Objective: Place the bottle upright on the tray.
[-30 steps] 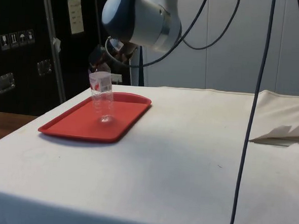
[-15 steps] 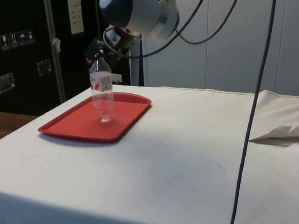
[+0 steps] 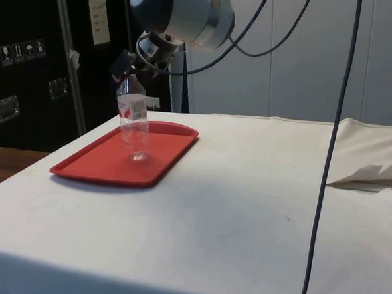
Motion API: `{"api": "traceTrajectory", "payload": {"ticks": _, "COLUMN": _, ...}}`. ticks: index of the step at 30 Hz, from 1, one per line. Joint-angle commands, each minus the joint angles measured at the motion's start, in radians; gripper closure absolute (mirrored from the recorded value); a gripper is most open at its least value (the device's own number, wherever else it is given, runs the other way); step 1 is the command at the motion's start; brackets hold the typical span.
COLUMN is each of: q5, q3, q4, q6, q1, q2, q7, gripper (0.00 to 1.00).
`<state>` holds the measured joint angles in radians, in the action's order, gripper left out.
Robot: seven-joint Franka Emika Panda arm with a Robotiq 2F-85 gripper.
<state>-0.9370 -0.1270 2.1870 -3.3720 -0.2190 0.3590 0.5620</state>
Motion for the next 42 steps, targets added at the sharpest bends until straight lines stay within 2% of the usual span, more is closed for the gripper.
{"api": "traceTrajectory", "payload": {"ticks": 1, "q5": -0.003, "q3": -0.023, "q4": 0.012, "q6": 0.007, "q1": -0.011, "q2": 0.011, "q7": 0.011, "gripper": 0.00}}
{"api": "traceTrajectory", "payload": {"ticks": 6, "q5": -0.003, "q3": -0.028, "q4": 0.013, "q6": 0.016, "q1": -0.013, "q2": 0.013, "q7": 0.035, "gripper": 0.00}}
{"api": "traceTrajectory", "payload": {"ticks": 7, "q5": 0.000, "q3": -0.003, "q4": 0.000, "q6": 0.013, "q1": 0.000, "q2": 0.001, "q7": 0.030, "gripper": 0.00}}
{"api": "traceTrajectory", "payload": {"ticks": 8, "q5": -0.004, "q3": -0.028, "q4": 0.013, "q6": 0.017, "q1": -0.014, "q2": 0.014, "q7": 0.039, "gripper": 0.00}}
{"api": "traceTrajectory", "payload": {"ticks": 13, "q5": -0.004, "q3": -0.030, "q4": 0.014, "q6": 0.020, "q1": -0.016, "q2": 0.017, "q7": 0.063, "gripper": 0.00}}
{"api": "traceTrajectory", "payload": {"ticks": 15, "q5": -0.004, "q3": -0.029, "q4": 0.015, "q6": 0.020, "q1": -0.016, "q2": 0.014, "q7": 0.069, "gripper": 0.00}}
{"api": "traceTrajectory", "payload": {"ticks": 16, "q5": 0.000, "q3": -0.003, "q4": 0.000, "q6": 0.018, "q1": -0.001, "q2": 0.004, "q7": 0.066, "gripper": 0.00}}
{"api": "traceTrajectory", "payload": {"ticks": 17, "q5": -0.005, "q3": -0.029, "q4": 0.016, "q6": 0.020, "q1": -0.017, "q2": 0.012, "q7": 0.072, "gripper": 0.00}}
{"api": "traceTrajectory", "payload": {"ticks": 24, "q5": -0.003, "q3": -0.020, "q4": 0.016, "q6": 0.022, "q1": -0.013, "q2": -0.014, "q7": 0.081, "gripper": 0.00}}
{"api": "traceTrajectory", "payload": {"ticks": 25, "q5": 0.000, "q3": -0.003, "q4": 0.000, "q6": 0.018, "q1": -0.003, "q2": -0.013, "q7": 0.077, "gripper": 0.00}}
{"api": "traceTrajectory", "payload": {"ticks": 26, "q5": -0.003, "q3": -0.020, "q4": 0.018, "q6": 0.023, "q1": -0.013, "q2": -0.020, "q7": 0.083, "gripper": 0.00}}
{"api": "traceTrajectory", "payload": {"ticks": 34, "q5": -0.002, "q3": -0.019, "q4": 0.035, "q6": 0.027, "q1": -0.009, "q2": -0.069, "q7": 0.102, "gripper": 0.00}}
{"api": "traceTrajectory", "payload": {"ticks": 35, "q5": 0.000, "q3": -0.003, "q4": 0.020, "q6": 0.020, "q1": -0.003, "q2": -0.068, "q7": 0.097, "gripper": 0.00}}
{"api": "traceTrajectory", "payload": {"ticks": 36, "q5": -0.002, "q3": -0.018, "q4": 0.037, "q6": 0.027, "q1": -0.009, "q2": -0.074, "q7": 0.104, "gripper": 0.00}}
{"api": "traceTrajectory", "payload": {"ticks": 42, "q5": -0.002, "q3": -0.018, "q4": 0.046, "q6": 0.031, "q1": -0.007, "q2": -0.109, "q7": 0.118, "gripper": 0.00}}
